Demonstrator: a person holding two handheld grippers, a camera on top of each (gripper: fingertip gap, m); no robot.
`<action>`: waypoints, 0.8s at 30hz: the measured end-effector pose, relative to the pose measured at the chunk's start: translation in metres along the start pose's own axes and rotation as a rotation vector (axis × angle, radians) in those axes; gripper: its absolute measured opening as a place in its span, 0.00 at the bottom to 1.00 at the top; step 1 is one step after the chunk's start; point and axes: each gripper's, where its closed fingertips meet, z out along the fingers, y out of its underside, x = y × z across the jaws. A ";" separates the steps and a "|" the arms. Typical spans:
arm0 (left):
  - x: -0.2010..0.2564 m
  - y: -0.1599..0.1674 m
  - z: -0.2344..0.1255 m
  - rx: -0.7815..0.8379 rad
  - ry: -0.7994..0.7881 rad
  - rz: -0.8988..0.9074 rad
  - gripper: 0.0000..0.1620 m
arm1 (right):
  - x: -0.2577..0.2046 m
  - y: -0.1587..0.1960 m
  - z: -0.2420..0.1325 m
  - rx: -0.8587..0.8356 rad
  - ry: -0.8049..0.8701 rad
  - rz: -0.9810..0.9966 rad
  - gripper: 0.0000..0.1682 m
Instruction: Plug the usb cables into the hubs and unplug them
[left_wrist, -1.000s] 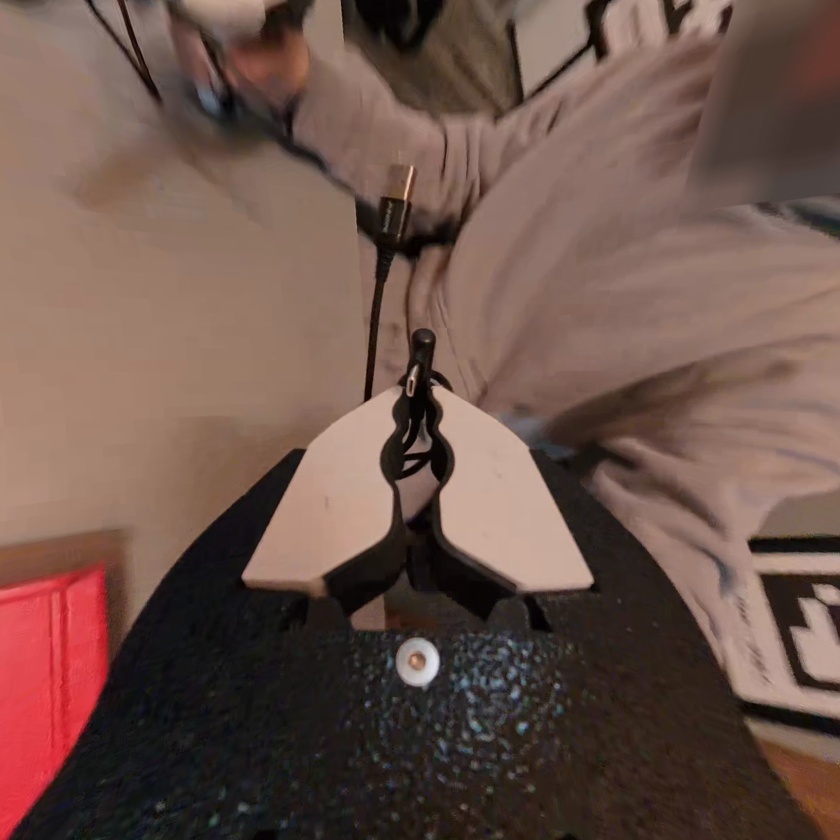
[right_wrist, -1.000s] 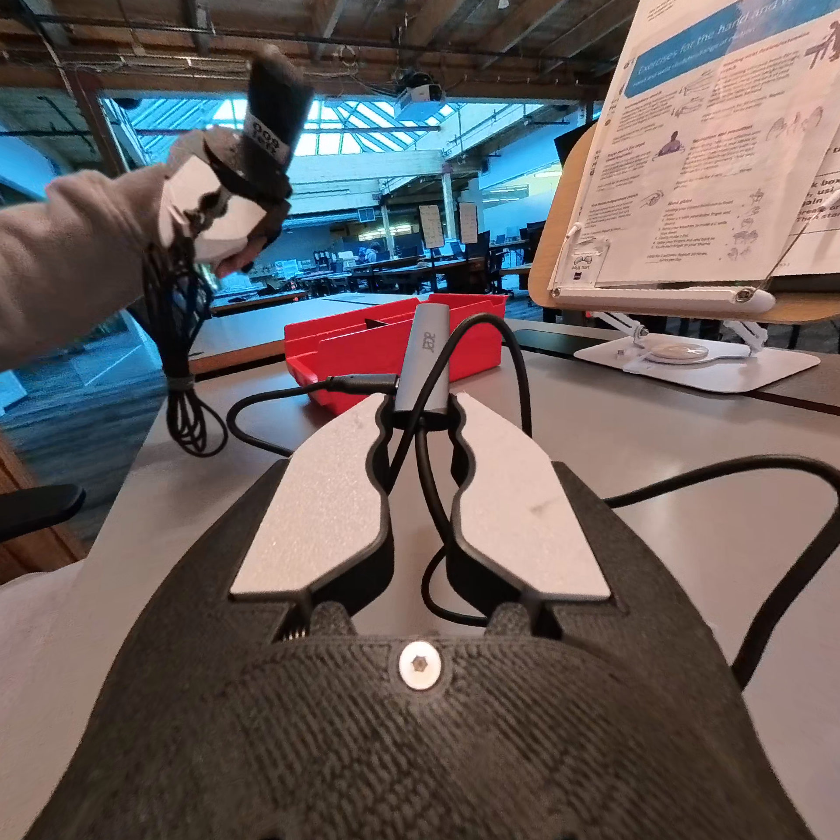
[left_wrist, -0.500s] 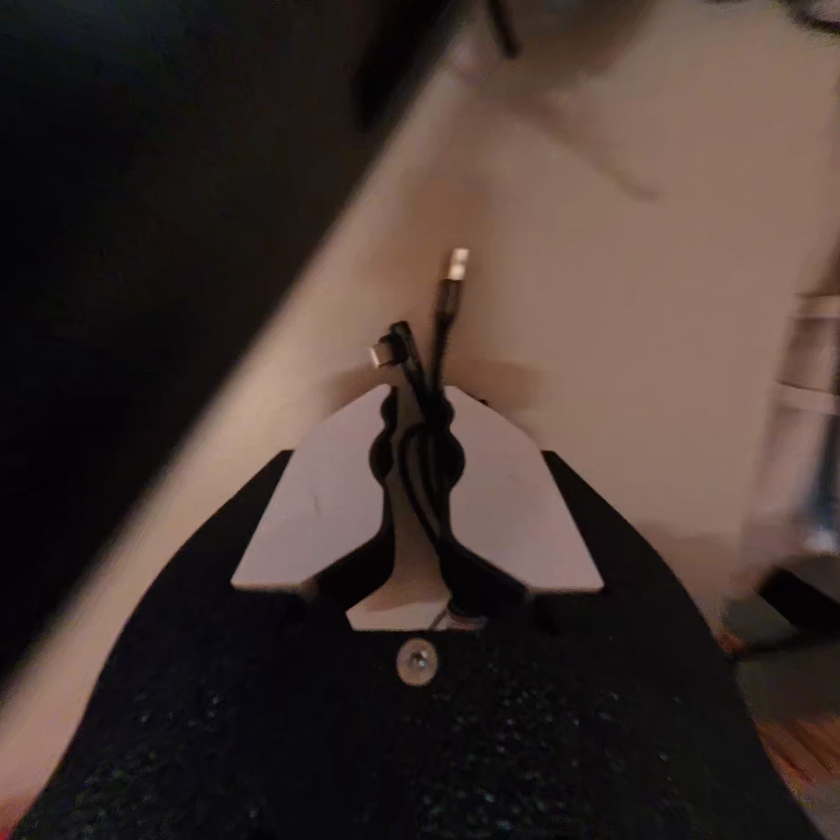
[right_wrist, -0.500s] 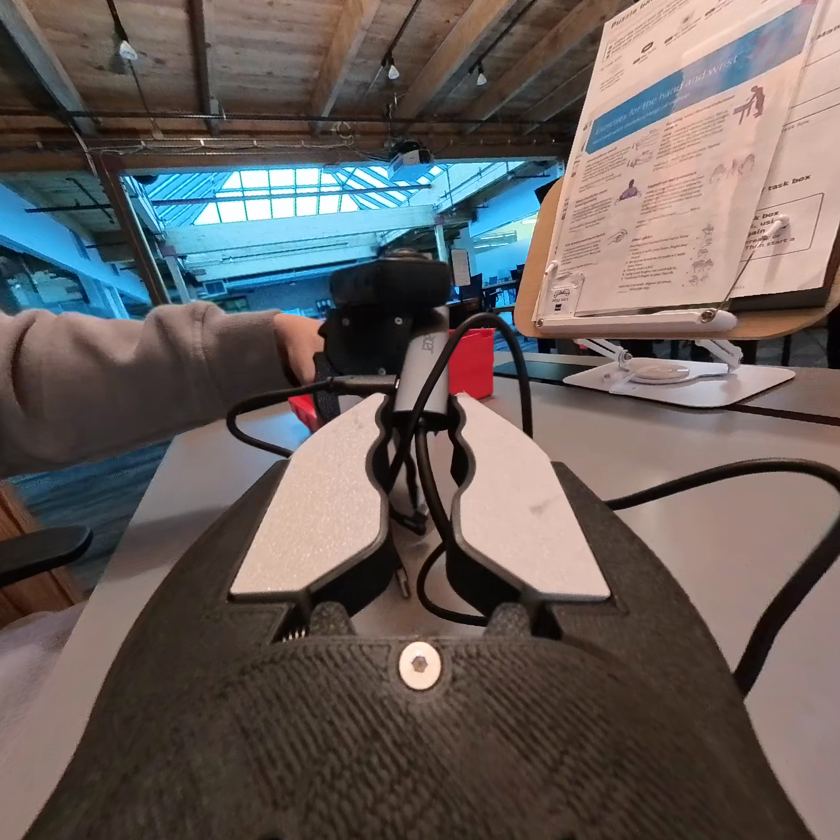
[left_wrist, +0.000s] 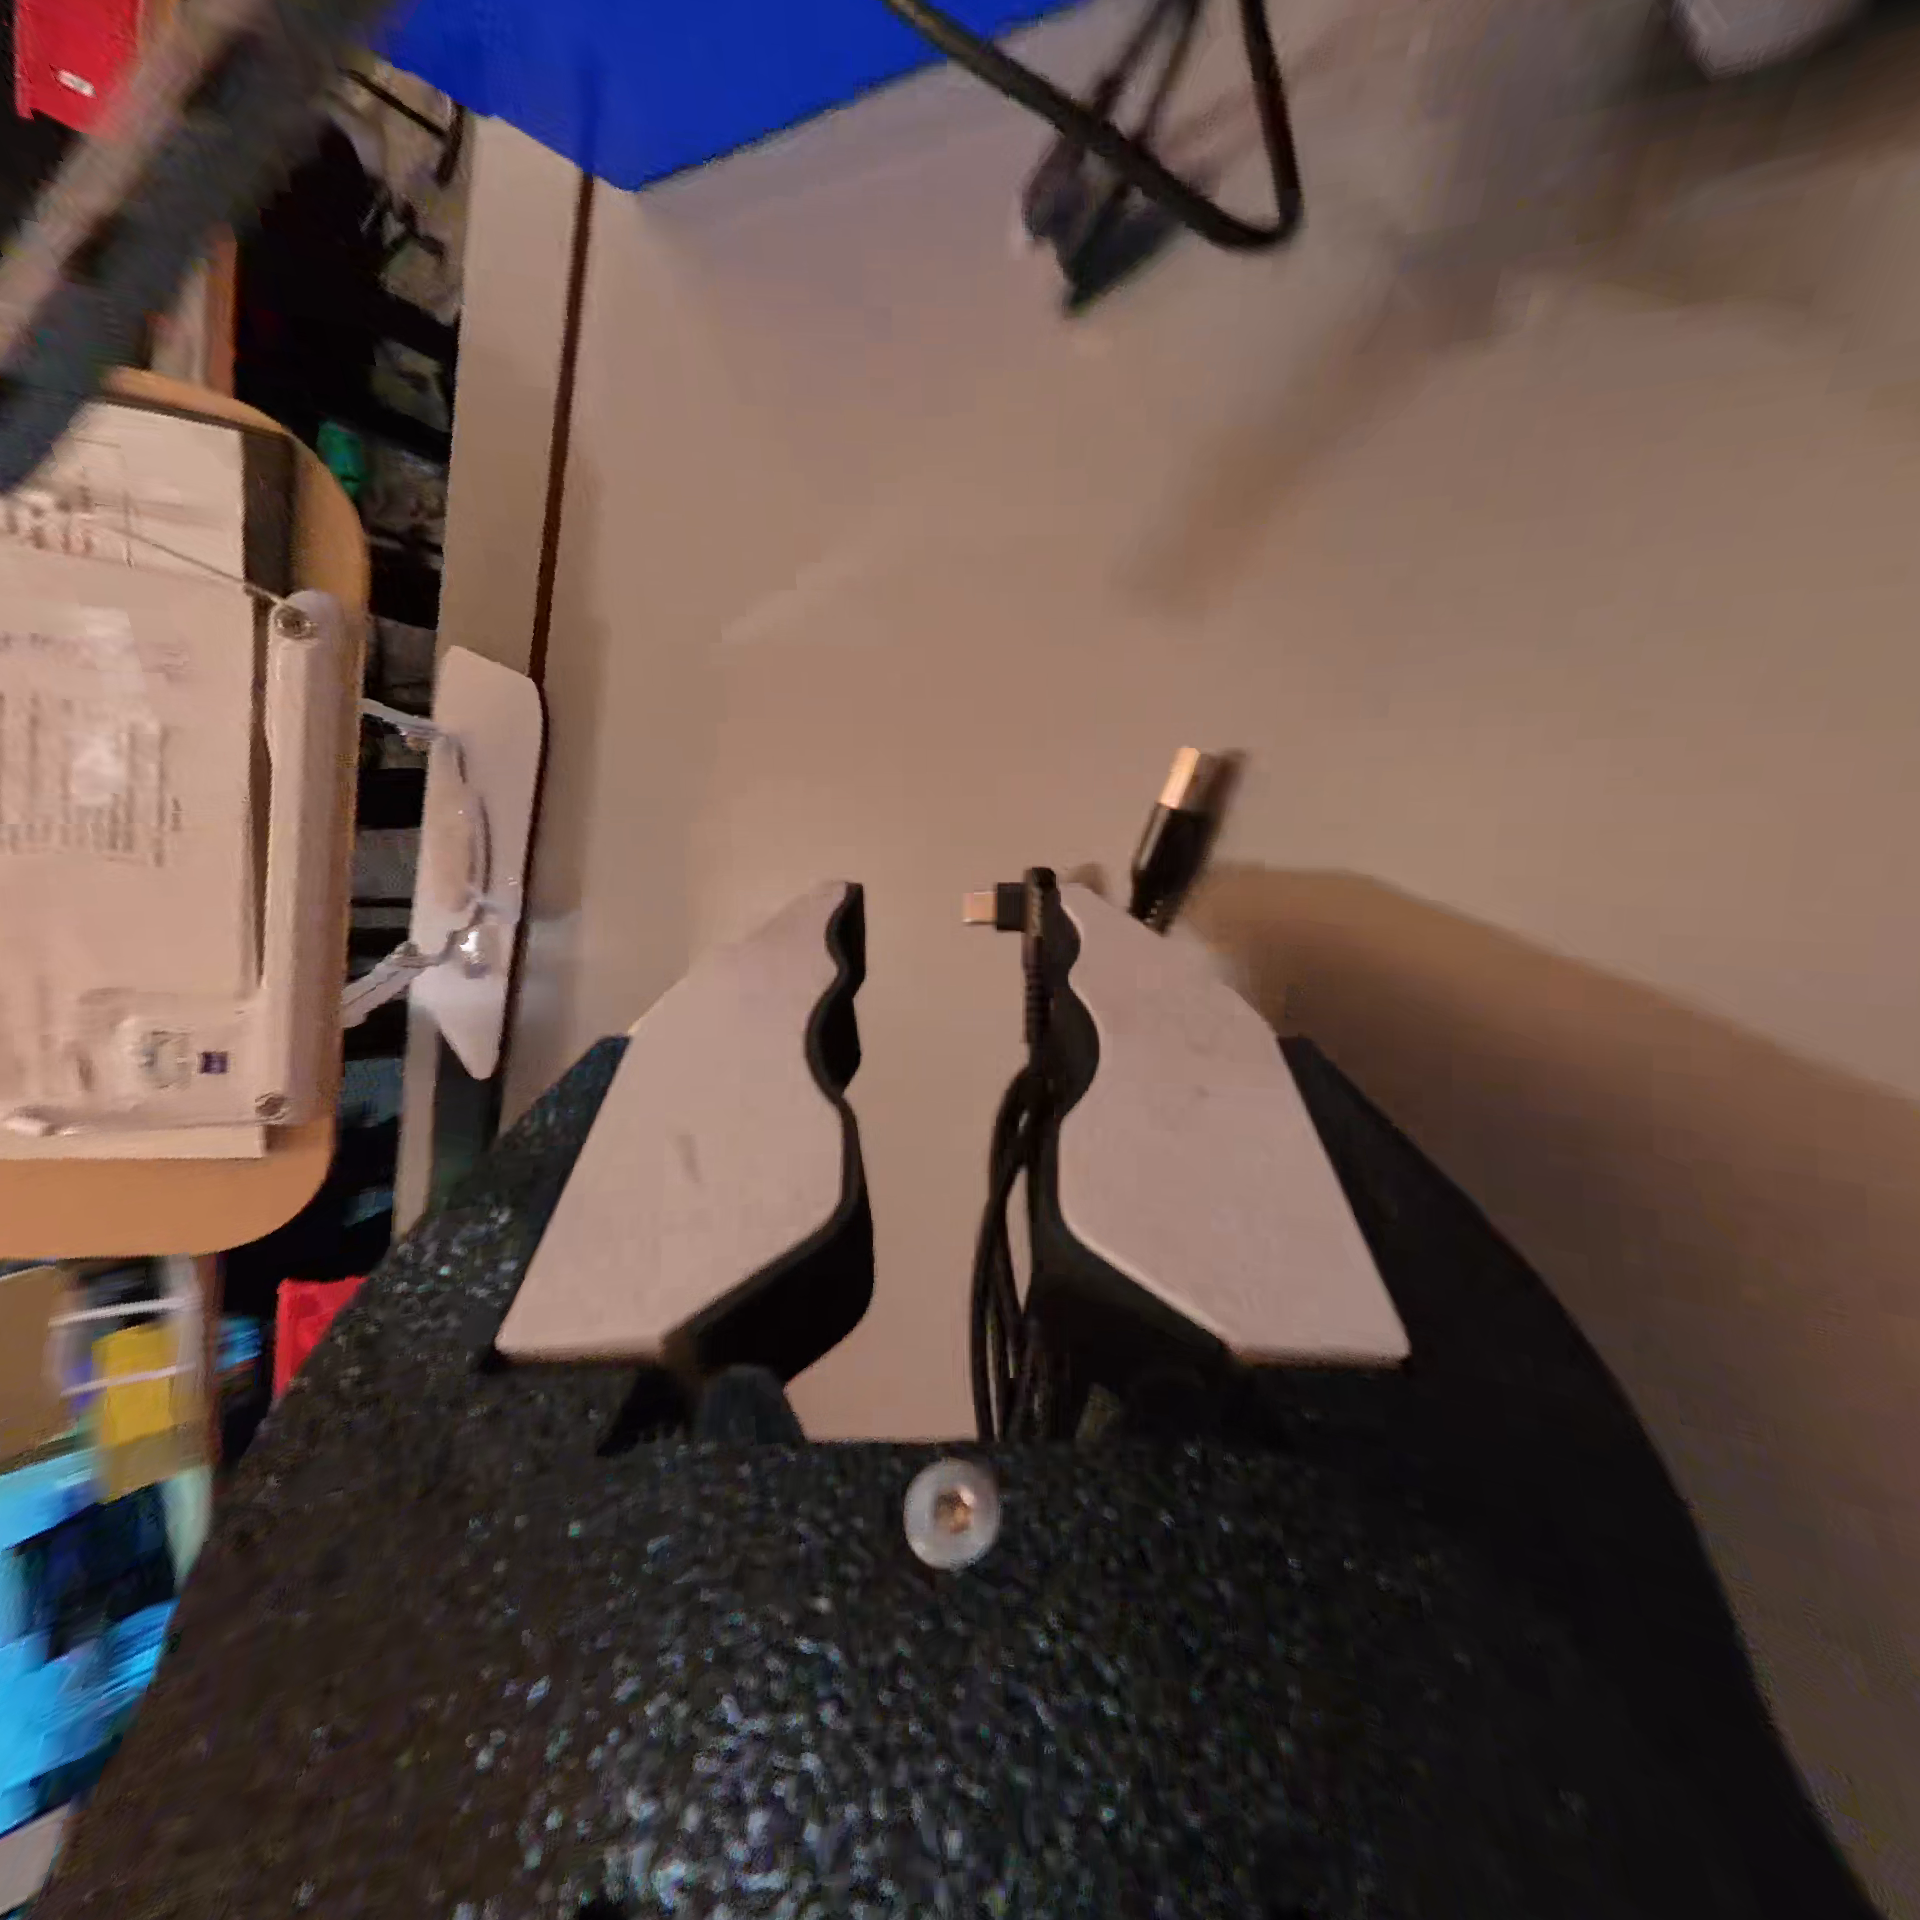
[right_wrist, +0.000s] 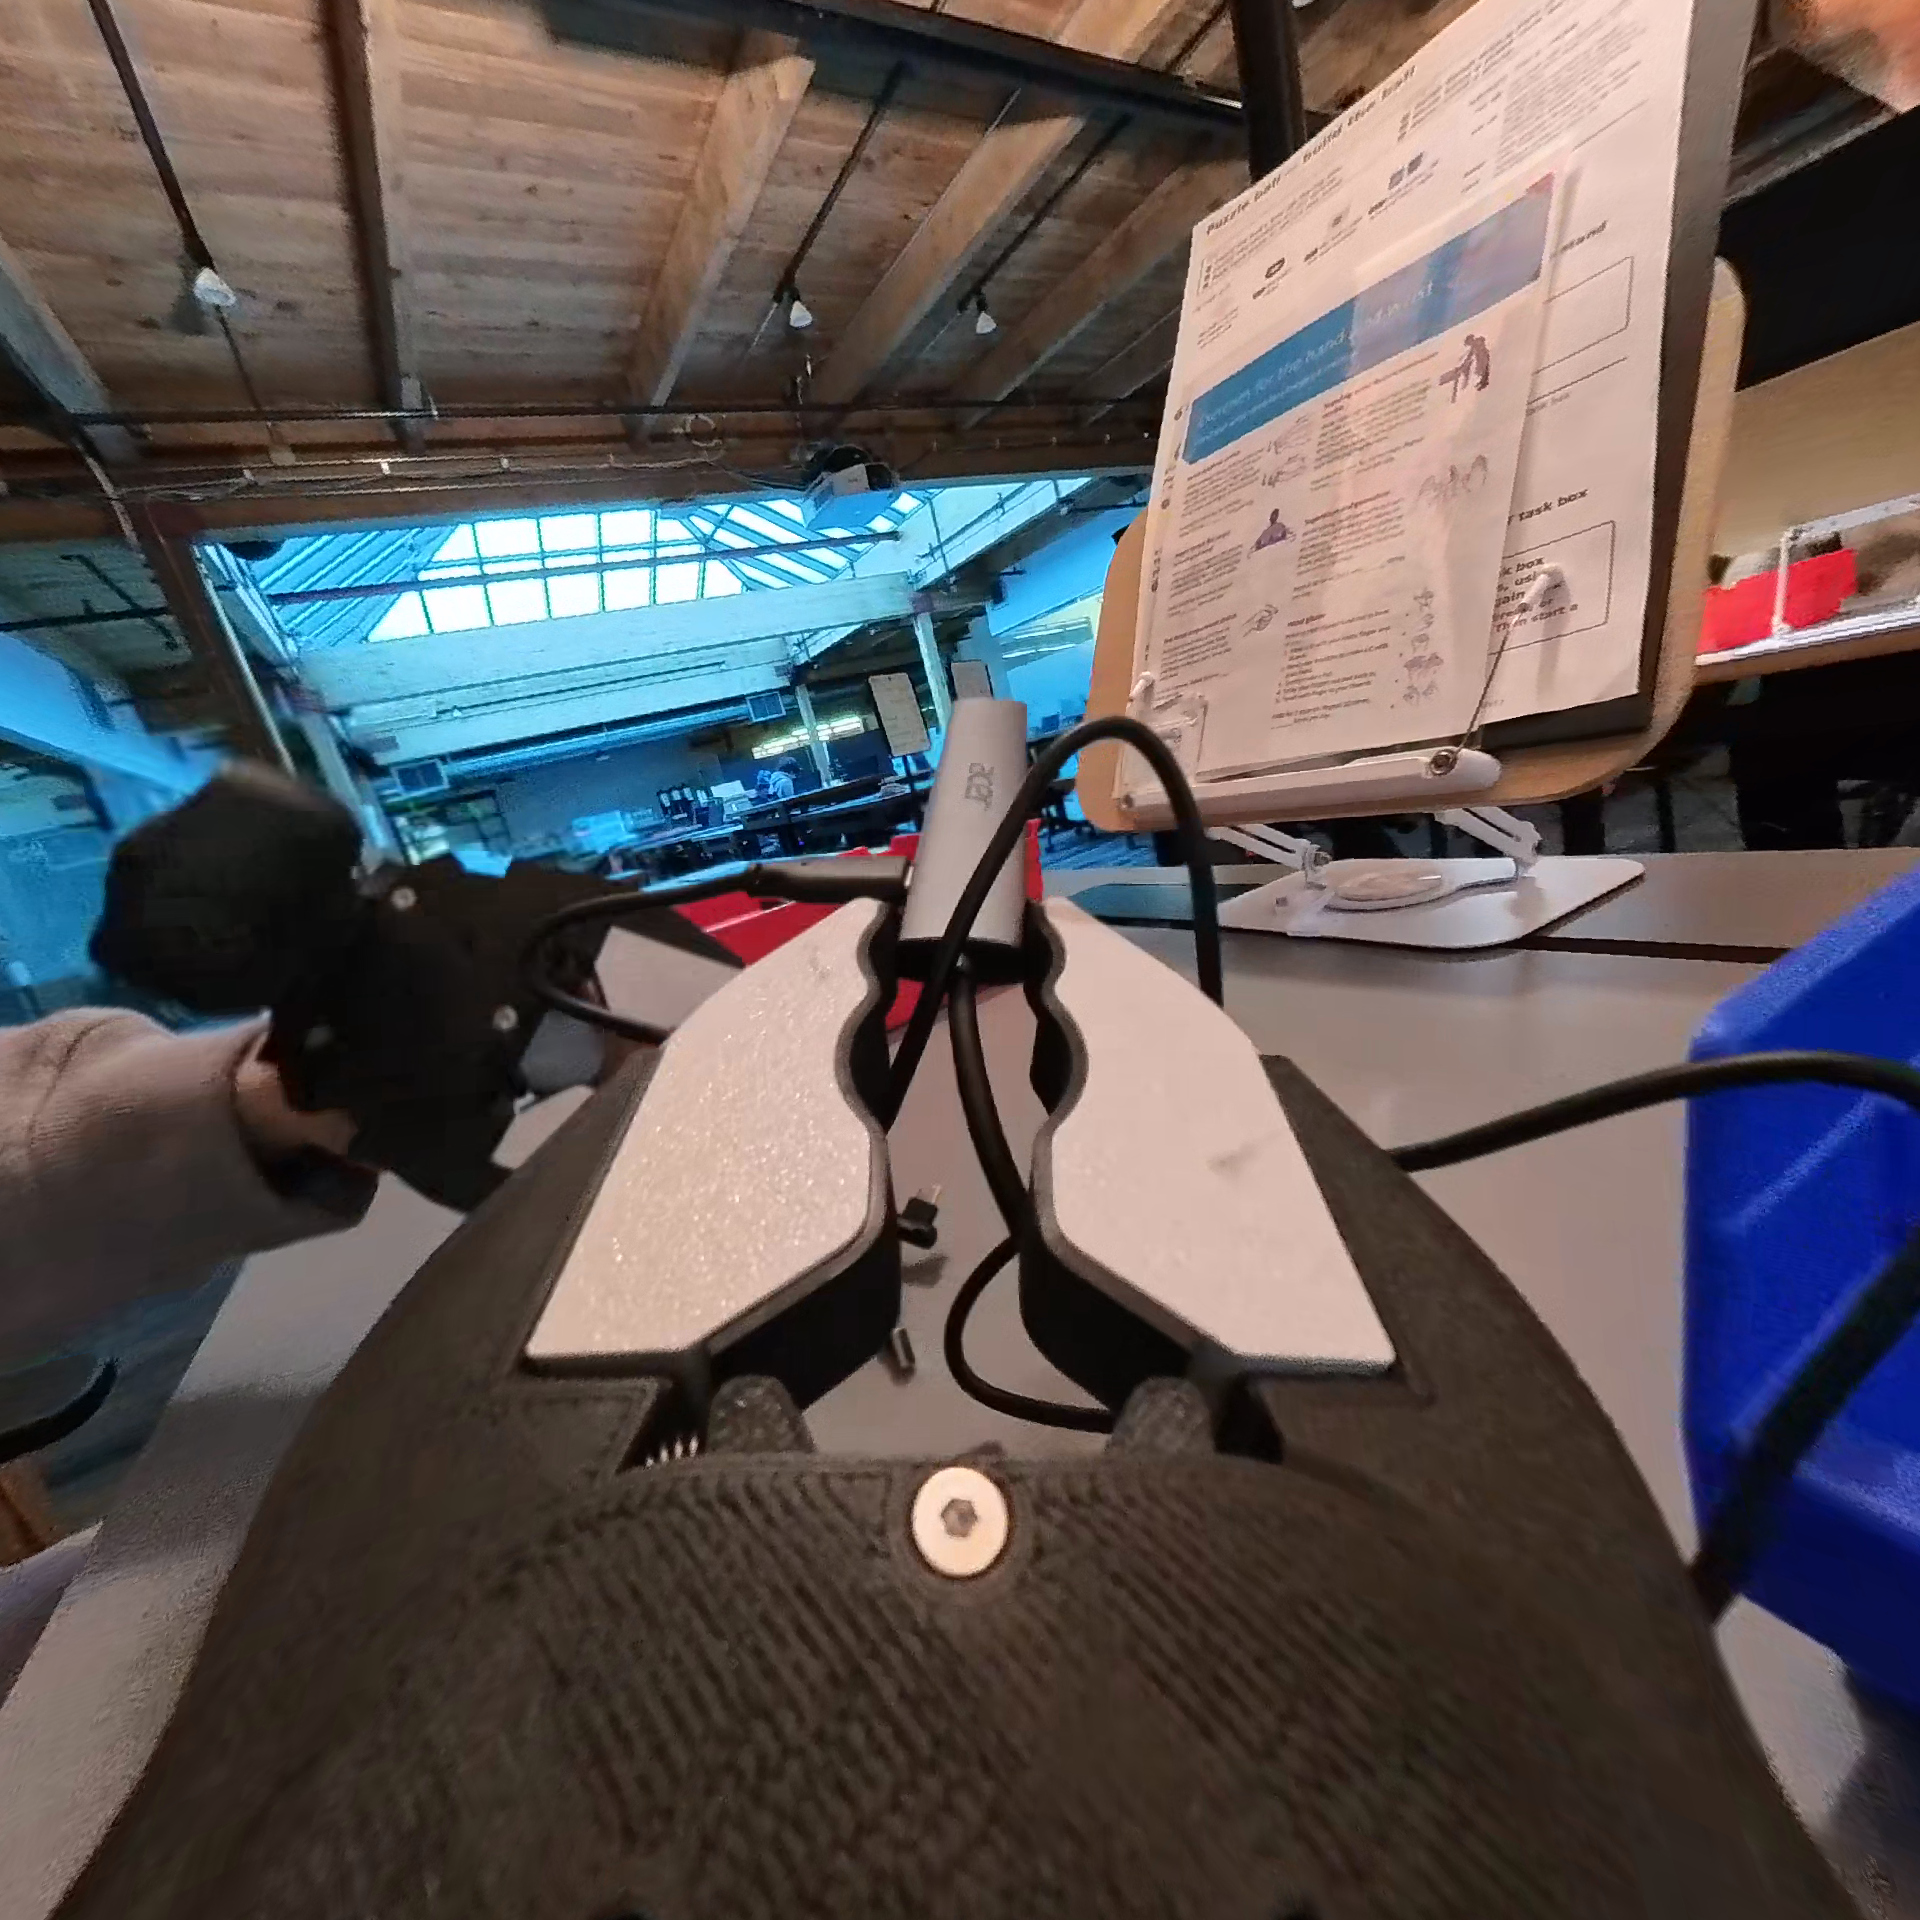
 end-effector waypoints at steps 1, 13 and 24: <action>0.005 0.005 0.007 -0.049 -0.034 0.063 0.19 | 0.002 -0.001 -0.001 0.003 0.011 -0.006 0.14; 0.006 0.028 0.023 -0.307 -0.160 0.122 0.25 | 0.004 -0.003 -0.004 0.010 0.004 -0.004 0.14; 0.006 0.052 0.027 -0.352 -0.179 0.071 0.11 | 0.002 -0.003 -0.004 0.011 -0.006 -0.006 0.14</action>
